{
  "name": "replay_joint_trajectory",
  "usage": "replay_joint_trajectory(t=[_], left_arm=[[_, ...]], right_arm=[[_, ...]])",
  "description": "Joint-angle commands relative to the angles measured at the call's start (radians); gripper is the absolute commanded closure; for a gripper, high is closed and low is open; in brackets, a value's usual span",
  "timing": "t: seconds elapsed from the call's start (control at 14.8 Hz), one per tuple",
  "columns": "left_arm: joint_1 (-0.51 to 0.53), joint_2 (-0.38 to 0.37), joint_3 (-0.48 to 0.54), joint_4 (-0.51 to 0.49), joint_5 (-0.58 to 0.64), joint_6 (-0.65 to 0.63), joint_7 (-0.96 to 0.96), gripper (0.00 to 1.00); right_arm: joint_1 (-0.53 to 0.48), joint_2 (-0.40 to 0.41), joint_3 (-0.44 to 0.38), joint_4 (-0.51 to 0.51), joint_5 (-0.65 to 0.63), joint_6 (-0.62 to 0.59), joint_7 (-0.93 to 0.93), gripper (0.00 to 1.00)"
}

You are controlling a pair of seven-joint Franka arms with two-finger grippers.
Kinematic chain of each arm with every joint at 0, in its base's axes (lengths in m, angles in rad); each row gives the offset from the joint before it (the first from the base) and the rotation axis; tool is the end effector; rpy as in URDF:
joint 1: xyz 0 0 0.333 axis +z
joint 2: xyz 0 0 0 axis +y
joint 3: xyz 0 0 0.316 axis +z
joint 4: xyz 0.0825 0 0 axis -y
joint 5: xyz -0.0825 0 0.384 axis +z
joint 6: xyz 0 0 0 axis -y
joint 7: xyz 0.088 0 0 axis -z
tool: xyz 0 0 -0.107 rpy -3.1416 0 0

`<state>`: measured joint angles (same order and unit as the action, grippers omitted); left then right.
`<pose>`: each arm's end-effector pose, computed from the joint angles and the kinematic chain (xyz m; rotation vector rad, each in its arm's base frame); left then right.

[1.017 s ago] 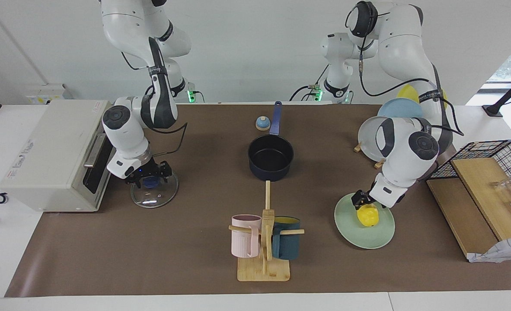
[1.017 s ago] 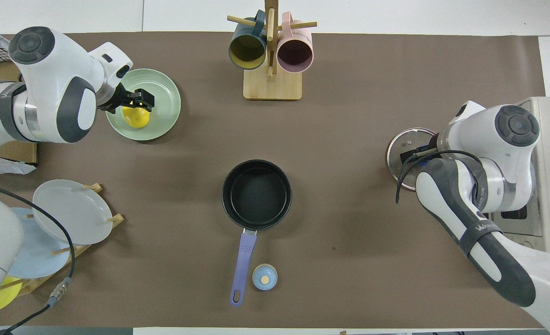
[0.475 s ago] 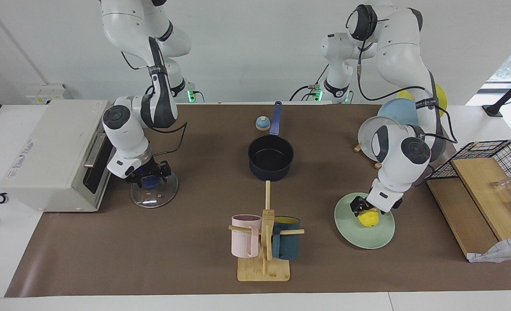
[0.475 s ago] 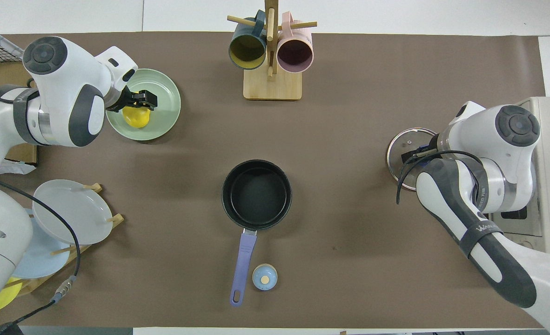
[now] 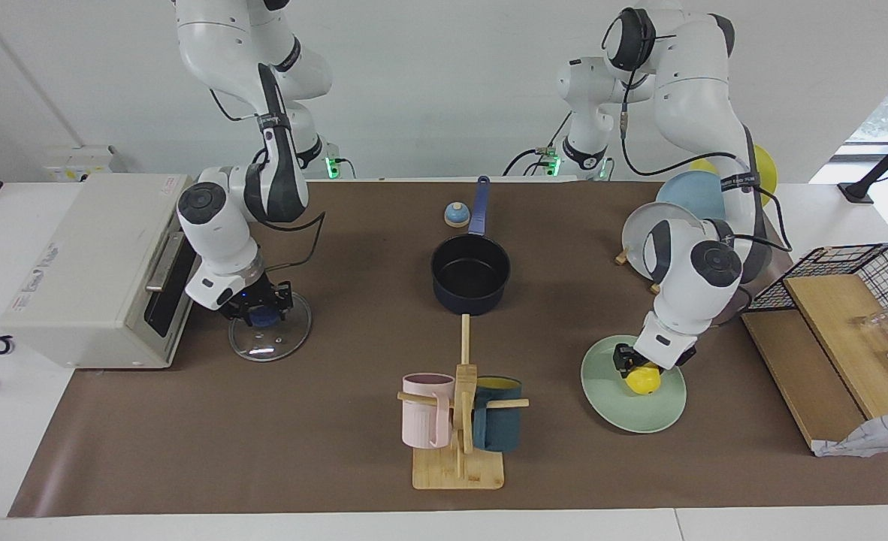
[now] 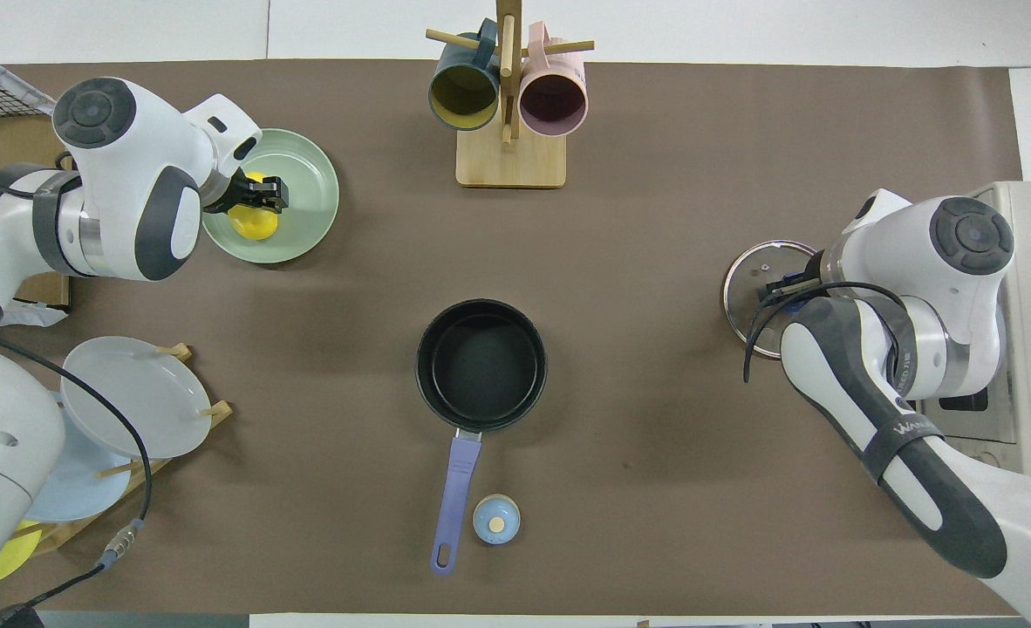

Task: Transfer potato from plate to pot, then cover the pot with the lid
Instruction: 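Grasp the yellow potato with the left gripper and lift it off the plate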

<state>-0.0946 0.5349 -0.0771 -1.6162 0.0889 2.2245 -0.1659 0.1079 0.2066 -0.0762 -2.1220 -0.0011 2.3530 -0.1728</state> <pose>0.6855 -0.1089 0.3219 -3.1178 0.0702 -0.1249 0.5715 0.0188 0.3169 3.1065 0.3228 0.0371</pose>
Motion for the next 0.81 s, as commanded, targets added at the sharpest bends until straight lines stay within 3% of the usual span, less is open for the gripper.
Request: replay_joint_trajectory(t=[0.0, 0.27, 0.47, 0.54, 0.75], left_arm=[[-0.001, -0.018, -0.001, 0.03, 0.017, -0.052, -0.021, 1.0], [-0.008, -0.146, -0.004, 0.044, -0.069, -0.205, -0.049, 1.0], [-0.042, -0.278, -0.009, 0.038, -0.112, -0.385, -0.115, 1.0], [-0.063, -0.323, -0.009, 0.026, -0.142, -0.423, -0.141, 1.0], [-0.158, -0.455, -0.009, -0.097, -0.176, -0.427, -0.251, 1.0]], right_arm=[[-0.01, -0.016, 0.006, -0.006, 0.021, -0.014, -0.037, 0.64], [-0.001, -0.019, 0.007, 0.0, 0.021, -0.017, -0.034, 0.67], [0.006, -0.019, 0.007, 0.03, 0.021, -0.053, -0.031, 0.95], [0.006, -0.018, 0.007, 0.046, 0.021, -0.076, -0.031, 1.0], [0.006, -0.018, 0.009, 0.102, 0.021, -0.156, -0.03, 1.0]])
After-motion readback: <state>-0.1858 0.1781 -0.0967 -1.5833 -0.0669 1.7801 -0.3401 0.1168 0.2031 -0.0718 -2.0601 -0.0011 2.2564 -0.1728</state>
